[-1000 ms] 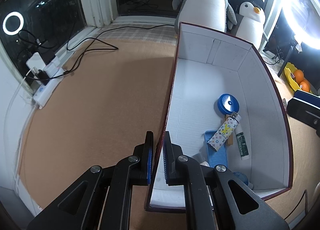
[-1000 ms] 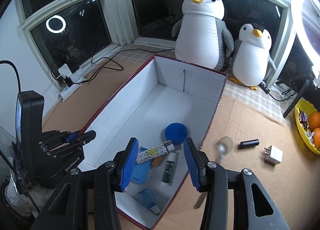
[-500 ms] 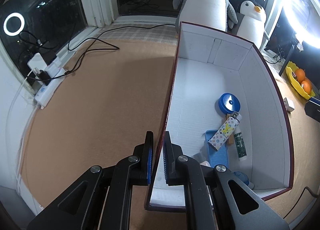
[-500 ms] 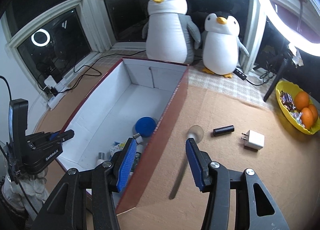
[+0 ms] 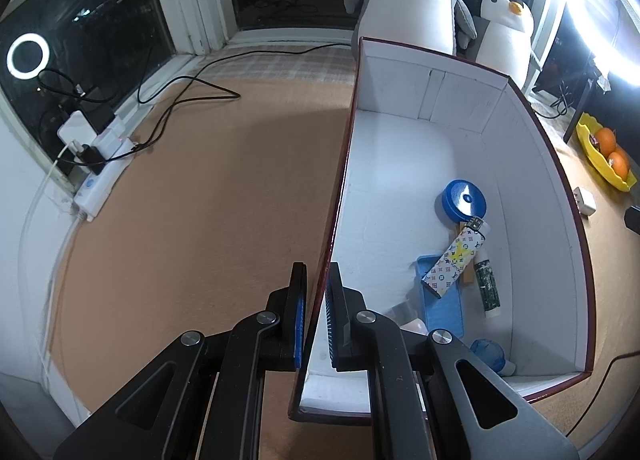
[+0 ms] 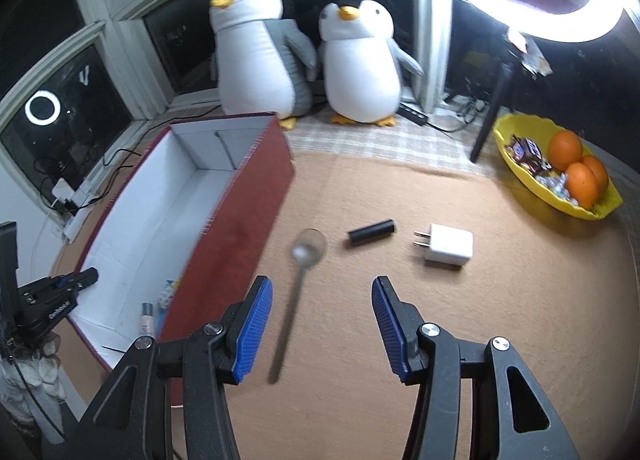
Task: Organize rigid objects
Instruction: 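Move the open right gripper to the white charger plug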
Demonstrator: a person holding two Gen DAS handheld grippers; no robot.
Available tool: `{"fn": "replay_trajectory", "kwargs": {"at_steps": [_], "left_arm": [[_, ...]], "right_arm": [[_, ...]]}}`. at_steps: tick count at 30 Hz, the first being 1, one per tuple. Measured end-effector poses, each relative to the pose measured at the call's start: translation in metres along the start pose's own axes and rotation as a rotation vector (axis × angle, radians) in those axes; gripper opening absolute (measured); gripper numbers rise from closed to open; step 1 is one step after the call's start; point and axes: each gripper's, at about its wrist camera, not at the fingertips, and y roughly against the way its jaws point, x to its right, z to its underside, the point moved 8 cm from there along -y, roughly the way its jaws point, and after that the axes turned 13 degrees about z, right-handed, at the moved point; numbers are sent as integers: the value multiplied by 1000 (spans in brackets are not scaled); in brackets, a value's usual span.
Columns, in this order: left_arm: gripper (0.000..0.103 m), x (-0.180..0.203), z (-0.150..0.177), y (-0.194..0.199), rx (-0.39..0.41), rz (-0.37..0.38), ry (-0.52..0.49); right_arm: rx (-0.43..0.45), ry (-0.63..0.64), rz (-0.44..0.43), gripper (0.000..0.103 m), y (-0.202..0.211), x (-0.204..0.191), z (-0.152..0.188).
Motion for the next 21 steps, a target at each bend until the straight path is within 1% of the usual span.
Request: {"fn": "replay_trajectory", "kwargs": {"at_steps": [11, 15, 19, 20, 21], "left_arm": [[8, 0, 0, -6, -22, -33, -4], [8, -1, 1, -7, -29, -44, -4], [8, 0, 0, -7, -30, -48, 0], [8, 0, 0, -7, -30, -49, 2], [8, 0, 0, -7, -32, -51, 0]], "right_arm": [[-65, -104, 84, 48, -35, 76, 15], [-79, -113, 110, 48, -51, 99, 10], [-82, -101, 111, 48, -63, 107, -2], [-83, -100, 105, 51, -67, 108, -5], [-91, -96, 99, 58, -72, 107, -9]]}}
